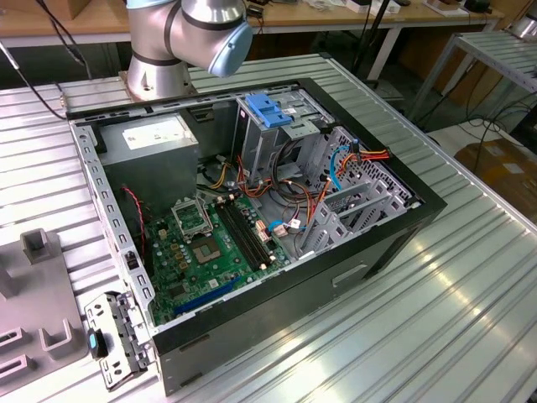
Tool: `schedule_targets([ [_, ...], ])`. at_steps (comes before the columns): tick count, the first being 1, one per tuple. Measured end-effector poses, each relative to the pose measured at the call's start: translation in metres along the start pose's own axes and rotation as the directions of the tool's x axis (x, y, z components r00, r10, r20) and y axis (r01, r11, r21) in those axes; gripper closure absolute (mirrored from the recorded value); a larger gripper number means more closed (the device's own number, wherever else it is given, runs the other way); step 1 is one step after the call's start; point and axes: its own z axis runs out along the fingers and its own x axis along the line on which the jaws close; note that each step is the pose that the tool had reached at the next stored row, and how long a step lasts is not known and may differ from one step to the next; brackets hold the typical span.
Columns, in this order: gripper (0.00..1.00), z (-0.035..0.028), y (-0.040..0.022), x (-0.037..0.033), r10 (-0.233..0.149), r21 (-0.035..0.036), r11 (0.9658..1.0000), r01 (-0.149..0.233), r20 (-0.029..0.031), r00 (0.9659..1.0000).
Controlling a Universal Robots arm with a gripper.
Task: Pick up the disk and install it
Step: 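Reach for the disk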
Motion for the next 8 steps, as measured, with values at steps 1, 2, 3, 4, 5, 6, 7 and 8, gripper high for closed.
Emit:
schedule_targets([
  [1,0.89,0.0001,0.0003,0.0028,0.000,0.0000,1.0000,0.000,-0.0002,1.0000],
  [2,0.89,0.0003,0.0011,0.0090,0.000,-0.0001,1.0000,0.000,-0.0004,1.0000],
  [3,0.89,0.0005,0.0015,0.0161,0.000,0.0000,1.0000,0.000,-0.0006,1.0000],
  [4,0.89,0.0007,0.0019,0.0217,0.000,0.0000,1.0000,0.000,-0.0005,1.0000],
  [5,0.89,0.0009,0.0022,0.0261,0.000,-0.0001,1.0000,0.000,-0.0005,1.0000],
  [6,0.89,0.0012,0.0030,0.0331,0.000,-0.0001,1.0000,0.000,-0.0004,1.0000],
  [7,0.89,0.0013,0.0038,0.0387,0.000,0.0001,1.0000,0.000,-0.0006,1.0000],
  [8,0.89,0.0015,0.0046,0.0442,0.000,0.0001,1.0000,0.000,-0.0007,1.0000],
])
